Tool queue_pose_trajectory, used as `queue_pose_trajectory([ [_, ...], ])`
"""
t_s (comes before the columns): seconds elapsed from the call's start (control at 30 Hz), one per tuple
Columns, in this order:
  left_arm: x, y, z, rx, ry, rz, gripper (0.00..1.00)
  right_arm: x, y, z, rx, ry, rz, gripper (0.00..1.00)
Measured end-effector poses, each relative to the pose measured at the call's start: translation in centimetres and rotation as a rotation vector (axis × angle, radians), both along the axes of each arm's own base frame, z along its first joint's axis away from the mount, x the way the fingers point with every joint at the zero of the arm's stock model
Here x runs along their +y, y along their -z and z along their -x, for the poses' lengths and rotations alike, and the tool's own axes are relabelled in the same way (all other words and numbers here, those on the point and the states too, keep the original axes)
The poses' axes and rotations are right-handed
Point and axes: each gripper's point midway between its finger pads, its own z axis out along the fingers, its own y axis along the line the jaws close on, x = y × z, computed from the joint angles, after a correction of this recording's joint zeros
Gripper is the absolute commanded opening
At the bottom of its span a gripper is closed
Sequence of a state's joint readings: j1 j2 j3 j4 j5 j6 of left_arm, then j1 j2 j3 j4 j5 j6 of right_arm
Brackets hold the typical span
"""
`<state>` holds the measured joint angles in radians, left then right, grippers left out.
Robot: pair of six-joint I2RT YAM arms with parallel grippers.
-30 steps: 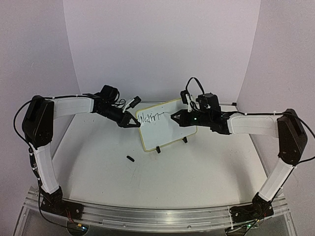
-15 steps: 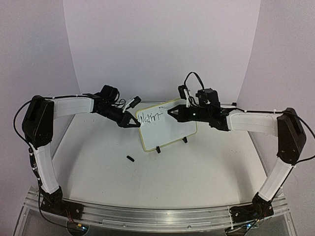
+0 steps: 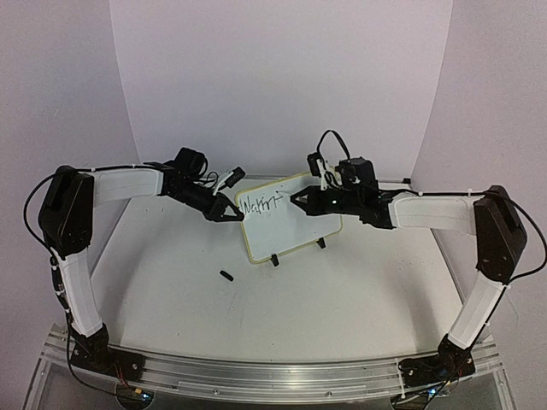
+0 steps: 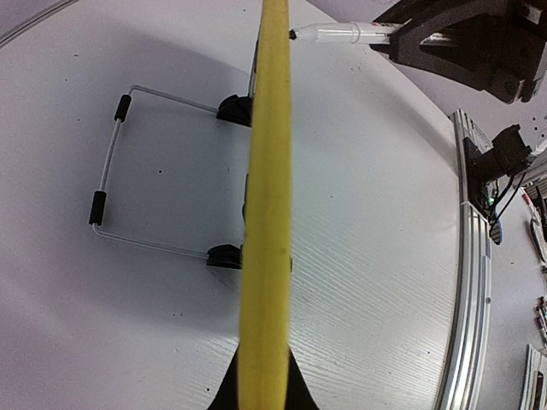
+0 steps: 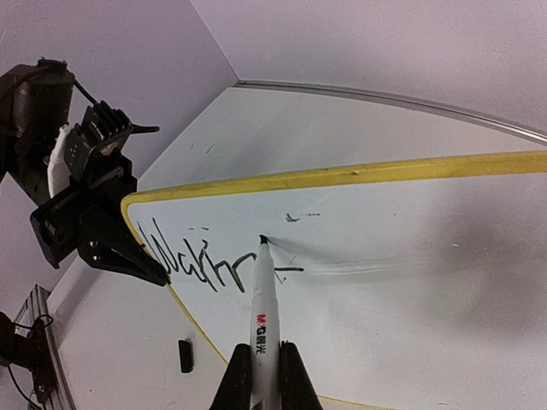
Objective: Write a sentence on the whiteboard
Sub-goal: Write on the whiteboard with the whiteboard.
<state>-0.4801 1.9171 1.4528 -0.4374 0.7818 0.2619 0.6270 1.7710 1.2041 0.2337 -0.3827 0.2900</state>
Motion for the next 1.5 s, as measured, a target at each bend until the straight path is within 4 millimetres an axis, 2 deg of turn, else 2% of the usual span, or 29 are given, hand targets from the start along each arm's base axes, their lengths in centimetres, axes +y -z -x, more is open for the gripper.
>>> queue_pose_trajectory([
  [0.43, 0.0, 0.0, 0.0, 0.000, 0.000, 0.000, 0.00, -0.9, 3.6, 1.3, 0.073, 0.002, 0.044, 0.00],
  [0.73, 0.0, 0.0, 0.0, 0.000, 0.000, 0.000, 0.00, -1.2, 4.0, 1.3, 0.077, 0.014, 0.056, 0.00],
  [0.87, 0.0, 0.0, 0.0, 0.000, 0.000, 0.000, 0.00, -1.6, 3.4, 1.1, 0.061, 0.037, 0.064, 0.00],
  [1.07, 0.0, 0.0, 0.0, 0.000, 0.000, 0.000, 0.00, -2.1, 1.1, 0.9, 0.012, 0.060, 0.052, 0.00],
  [1.3, 0.0, 0.0, 0.0, 0.000, 0.000, 0.000, 0.00, -1.8, -1.0, 0.3, -0.036, 0.060, 0.036, 0.00],
  [1.5, 0.0, 0.0, 0.0, 0.000, 0.000, 0.000, 0.00, -1.5, -2.0, -0.1, -0.059, 0.057, 0.029, 0.00],
])
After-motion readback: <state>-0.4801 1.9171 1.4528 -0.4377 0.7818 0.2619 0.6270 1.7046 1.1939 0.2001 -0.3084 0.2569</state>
